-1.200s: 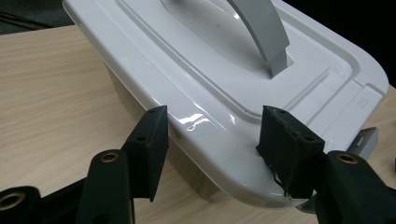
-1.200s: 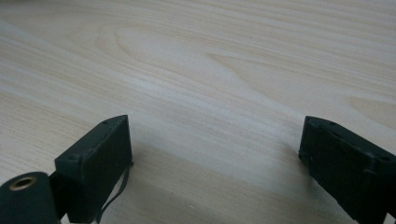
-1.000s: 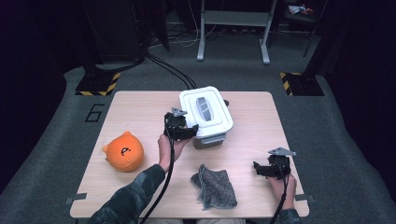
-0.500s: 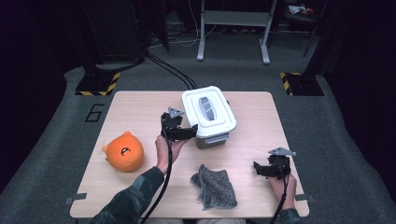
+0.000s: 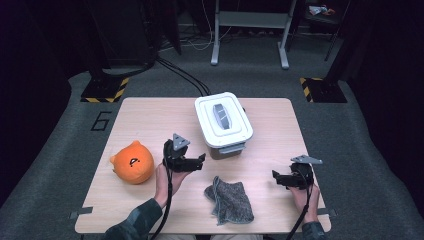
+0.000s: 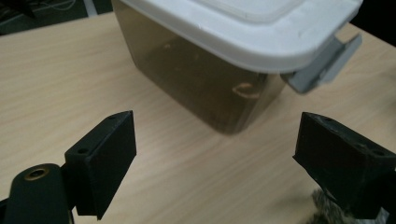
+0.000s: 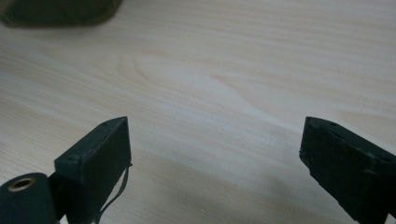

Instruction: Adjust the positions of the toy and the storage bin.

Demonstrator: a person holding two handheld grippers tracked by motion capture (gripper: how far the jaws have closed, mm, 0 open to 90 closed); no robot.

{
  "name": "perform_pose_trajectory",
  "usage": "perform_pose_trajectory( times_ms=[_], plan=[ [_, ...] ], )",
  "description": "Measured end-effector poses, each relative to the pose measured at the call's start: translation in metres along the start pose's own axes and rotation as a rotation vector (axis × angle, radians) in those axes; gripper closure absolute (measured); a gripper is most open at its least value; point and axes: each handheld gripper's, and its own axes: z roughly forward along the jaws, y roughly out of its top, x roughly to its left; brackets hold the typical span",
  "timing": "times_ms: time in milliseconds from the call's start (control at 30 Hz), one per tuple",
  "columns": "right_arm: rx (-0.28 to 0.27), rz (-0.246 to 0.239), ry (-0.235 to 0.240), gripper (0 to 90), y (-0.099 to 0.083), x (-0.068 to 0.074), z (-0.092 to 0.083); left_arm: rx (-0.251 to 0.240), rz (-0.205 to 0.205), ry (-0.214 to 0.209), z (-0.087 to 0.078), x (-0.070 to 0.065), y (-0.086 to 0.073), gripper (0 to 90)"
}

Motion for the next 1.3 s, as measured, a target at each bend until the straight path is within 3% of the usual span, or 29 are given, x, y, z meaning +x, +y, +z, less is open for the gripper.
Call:
perform_pose_trajectory(
  times_ms=[200, 333, 600, 700, 767, 1000, 1300],
  plan=[
    [-0.046, -0.037, 0.042, 7.5, 0.03, 0.014, -0.014, 0.077, 0.004, -0.015, 0.011, -0.003, -0.037, 12.0],
    [-0.073, -0.073, 0.068, 6.9, 0.053, 0.027, -0.02, 0.125, 0.028, -0.015, 0.018, -0.004, -0.056, 12.0],
    [-0.118, -0.125, 0.126, 6.9, 0.098, 0.052, -0.024, 0.189, 0.071, -0.032, 0.029, -0.008, -0.076, 11.9],
    [-0.125, -0.151, 0.135, 6.9, 0.109, 0.058, -0.019, 0.191, 0.099, -0.023, 0.033, -0.008, -0.079, 11.8],
    [-0.119, -0.142, 0.154, 6.9, 0.116, 0.06, -0.013, 0.166, 0.083, -0.015, 0.034, -0.007, -0.081, 11.7],
    [-0.113, -0.147, 0.189, 7.6, 0.137, 0.073, 0.006, 0.136, 0.1, -0.028, 0.034, -0.003, -0.084, 11.7],
    [-0.091, -0.216, 0.204, 15.7, 0.17, 0.108, 0.036, 0.139, 0.099, -0.031, 0.03, 0.006, -0.086, 11.7]
  ],
)
